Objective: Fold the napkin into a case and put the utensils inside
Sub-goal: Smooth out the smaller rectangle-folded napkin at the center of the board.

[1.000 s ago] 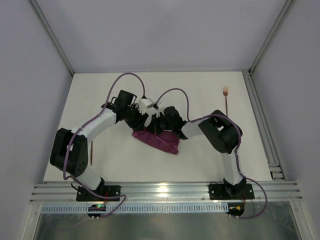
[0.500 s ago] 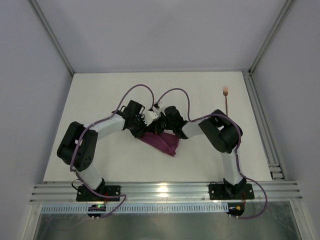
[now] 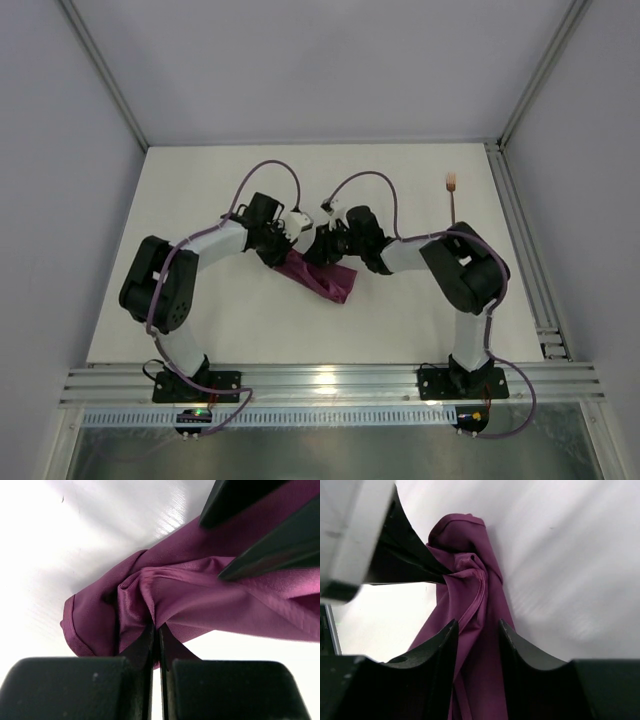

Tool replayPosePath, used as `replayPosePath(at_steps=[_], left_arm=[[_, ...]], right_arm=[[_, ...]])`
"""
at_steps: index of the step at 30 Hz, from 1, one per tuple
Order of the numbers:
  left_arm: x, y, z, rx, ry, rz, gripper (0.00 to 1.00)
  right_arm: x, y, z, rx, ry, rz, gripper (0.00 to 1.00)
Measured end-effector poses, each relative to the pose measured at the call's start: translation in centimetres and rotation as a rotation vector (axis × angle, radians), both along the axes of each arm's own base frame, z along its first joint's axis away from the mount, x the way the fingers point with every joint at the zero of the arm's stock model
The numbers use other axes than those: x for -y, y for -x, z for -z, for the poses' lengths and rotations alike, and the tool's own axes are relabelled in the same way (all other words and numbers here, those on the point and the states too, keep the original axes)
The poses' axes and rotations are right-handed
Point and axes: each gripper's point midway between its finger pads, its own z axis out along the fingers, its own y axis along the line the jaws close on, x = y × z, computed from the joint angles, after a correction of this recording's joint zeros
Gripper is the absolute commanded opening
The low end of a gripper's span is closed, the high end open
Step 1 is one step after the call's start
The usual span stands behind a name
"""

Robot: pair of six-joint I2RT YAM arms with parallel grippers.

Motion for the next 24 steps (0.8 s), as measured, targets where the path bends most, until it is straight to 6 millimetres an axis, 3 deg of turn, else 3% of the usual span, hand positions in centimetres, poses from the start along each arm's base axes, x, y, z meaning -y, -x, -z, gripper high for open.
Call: replayPosePath(at_steps=[5,13,16,19,24], left_arm=[[0.0,-0.1,0.0,-0.007,0.003,-0.008,0.01],[0.2,-0.2,0.0,-0.024,0.007,-0.021,0.01],[0.2,-0.1,0.0,-0.025,0.007,-0.022,0.01],[0.2,-0.1,0.0,-0.025,0.007,-0.022,0.01],[0.2,-0.1,0.0,-0.026,0.006,-0.022,0.01]], right_arm=[[1.7,-0.3,-2.2,0.051,0.001,0.001,0.49],[3.3,3.1,-3.1,0.088,0.013,-0.068,0.65],[3.6,3.8,-4.2,0.114,-0.001,-0.093,0.74],[3.6,4.2,-5.2,0.144,-0.008,-0.114,0.76],[3.4,5.5,-4.2,0.134,0.035,-0.157,0.77]])
